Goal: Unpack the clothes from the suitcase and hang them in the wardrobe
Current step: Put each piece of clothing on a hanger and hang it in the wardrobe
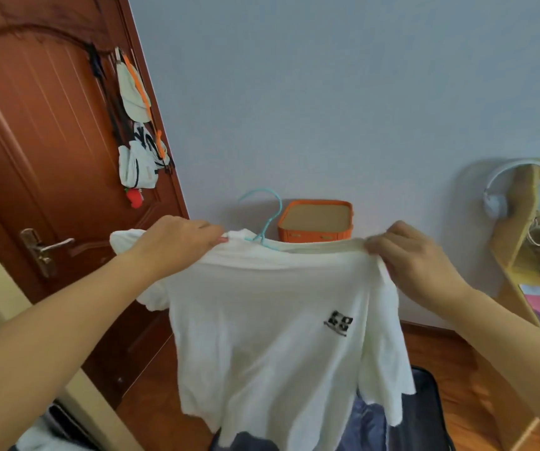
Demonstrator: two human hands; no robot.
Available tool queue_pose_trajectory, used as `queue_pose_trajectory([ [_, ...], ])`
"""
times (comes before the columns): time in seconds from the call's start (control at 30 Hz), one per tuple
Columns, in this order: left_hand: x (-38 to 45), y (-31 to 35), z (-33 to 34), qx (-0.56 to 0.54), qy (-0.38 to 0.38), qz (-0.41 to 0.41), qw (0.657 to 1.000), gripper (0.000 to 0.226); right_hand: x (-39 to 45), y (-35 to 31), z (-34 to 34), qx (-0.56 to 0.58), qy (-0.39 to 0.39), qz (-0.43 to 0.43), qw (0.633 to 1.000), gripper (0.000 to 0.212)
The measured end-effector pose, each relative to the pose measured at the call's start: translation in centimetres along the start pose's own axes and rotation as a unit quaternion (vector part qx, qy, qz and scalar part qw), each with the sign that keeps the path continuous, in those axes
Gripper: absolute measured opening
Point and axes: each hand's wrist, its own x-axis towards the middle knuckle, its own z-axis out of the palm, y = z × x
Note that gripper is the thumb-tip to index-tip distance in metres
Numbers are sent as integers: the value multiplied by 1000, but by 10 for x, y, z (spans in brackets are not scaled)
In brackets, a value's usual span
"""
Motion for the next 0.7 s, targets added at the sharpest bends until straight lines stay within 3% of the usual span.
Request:
queue_pose_trajectory([
  [0.07, 9, 9, -2, -84, 16, -97, 992, 55, 19, -21, 5, 72, 54, 62, 994, 19],
  [0.1, 12, 10, -6, -134, 27, -149, 979, 55, 26, -26, 4, 112, 25, 103, 988, 33],
  [0.13, 14, 9, -10, -179, 36, -189, 965, 54, 28, -26, 4, 148, -42, 136, 979, 45],
  [0.17, 15, 7, -15, -212, 45, -209, 954, 53, 27, -23, 3, 151, -124, 164, 967, 44],
  [0.23, 19, 12, -28, -237, 61, -201, 948, 55, 26, -21, -2, 89, -255, 184, 945, 17],
  [0.27, 23, 19, -33, -243, 58, -185, 951, 58, 27, -22, -1, 69, -264, 176, 946, 14],
  [0.37, 42, 49, -44, -213, 27, -132, 968, 58, 45, -44, 1, 101, -206, 132, 964, 26],
  [0.47, 40, 54, -55, -121, 69, -134, 981, 50, 54, -42, -9, 87, -114, 136, 980, 48],
  [0.57, -1, 39, -49, -99, 55, -249, 962, 42, 56, -22, -32, 80, -51, 178, 980, 42],
  [0.63, -26, 35, -39, -190, 24, -374, 907, 30, 59, -14, -43, 96, -49, 174, 979, 35],
  [0.7, -44, 22, -23, -201, -7, -426, 882, 18, 60, -5, -50, 93, -65, 166, 980, 30],
])
